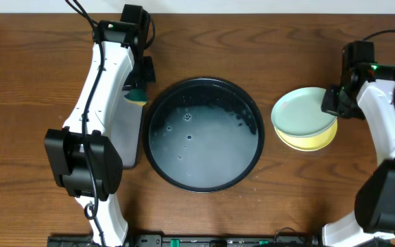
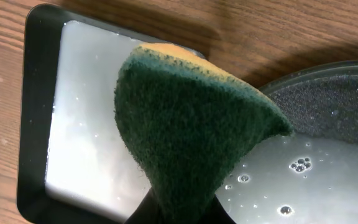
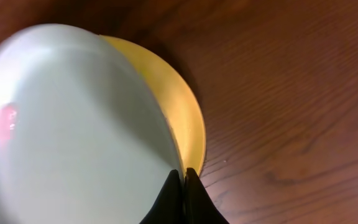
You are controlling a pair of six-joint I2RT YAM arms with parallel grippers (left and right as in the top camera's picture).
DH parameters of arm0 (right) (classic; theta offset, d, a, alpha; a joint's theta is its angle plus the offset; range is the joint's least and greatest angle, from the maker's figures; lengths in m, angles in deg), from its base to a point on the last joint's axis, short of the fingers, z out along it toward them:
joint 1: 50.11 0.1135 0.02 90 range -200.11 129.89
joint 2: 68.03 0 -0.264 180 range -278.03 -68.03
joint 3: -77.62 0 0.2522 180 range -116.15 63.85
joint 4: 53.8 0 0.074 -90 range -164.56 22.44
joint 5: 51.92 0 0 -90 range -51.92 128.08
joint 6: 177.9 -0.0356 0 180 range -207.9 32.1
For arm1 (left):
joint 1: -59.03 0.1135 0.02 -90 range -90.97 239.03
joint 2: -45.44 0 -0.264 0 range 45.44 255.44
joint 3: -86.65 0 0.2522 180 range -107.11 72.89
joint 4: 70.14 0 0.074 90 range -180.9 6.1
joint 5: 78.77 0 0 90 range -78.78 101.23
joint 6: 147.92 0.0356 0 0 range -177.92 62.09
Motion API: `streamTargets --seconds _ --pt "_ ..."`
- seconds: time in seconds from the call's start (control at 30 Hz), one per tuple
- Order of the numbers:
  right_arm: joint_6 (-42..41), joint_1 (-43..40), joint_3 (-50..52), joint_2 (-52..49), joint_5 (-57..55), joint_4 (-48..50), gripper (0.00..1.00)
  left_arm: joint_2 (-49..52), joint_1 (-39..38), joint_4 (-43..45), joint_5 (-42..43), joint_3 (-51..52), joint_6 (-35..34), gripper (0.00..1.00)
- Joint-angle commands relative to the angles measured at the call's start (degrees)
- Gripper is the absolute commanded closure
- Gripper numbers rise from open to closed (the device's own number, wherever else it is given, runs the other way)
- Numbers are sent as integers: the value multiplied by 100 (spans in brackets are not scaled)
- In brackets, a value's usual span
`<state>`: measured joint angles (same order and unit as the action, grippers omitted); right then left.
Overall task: Clean dirty plates on tray and stack at the side
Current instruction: 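Lower the pale green plate onto the yellow plate stack, open gripper, then place the sponge into the soap dish with the left gripper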
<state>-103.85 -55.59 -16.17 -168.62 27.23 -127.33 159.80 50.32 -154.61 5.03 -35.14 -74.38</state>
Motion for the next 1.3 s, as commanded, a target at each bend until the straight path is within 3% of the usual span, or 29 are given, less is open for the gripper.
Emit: streamTargets --seconds 0.0,0.2,0.33,0.6,0.7,0.73,0.83,0.97,1.27 --pt "-31 -28 24 -79 -96 2 99 -155 28 -39 -70 -96 52 92" --pt "-31 -33 24 -76 -133 -11 99 -155 28 -37 -70 -96 52 92" --pt "-26 -26 13 -61 -17 -74 80 -155 28 -37 -70 -96 55 92" --pt "435 267 -439 234 800 -315 68 -328 68 -424 -70 -177 420 92" --pt "688 715 -726 505 1036 -249 48 -424 282 -874 -68 -175 426 92" --pt "754 911 -791 590 1078 -164 36 -420 413 -1021 -61 -153 424 93" --pt "835 1224 -815 697 1158 70 23 -420 710 -1016 157 63 442 92" --pt "835 1587 -815 693 1156 284 19 -415 1185 -592 780 629 619 92" --pt "835 1720 -815 695 1156 258 19 -413 1626 1060 859 2258 614 92"
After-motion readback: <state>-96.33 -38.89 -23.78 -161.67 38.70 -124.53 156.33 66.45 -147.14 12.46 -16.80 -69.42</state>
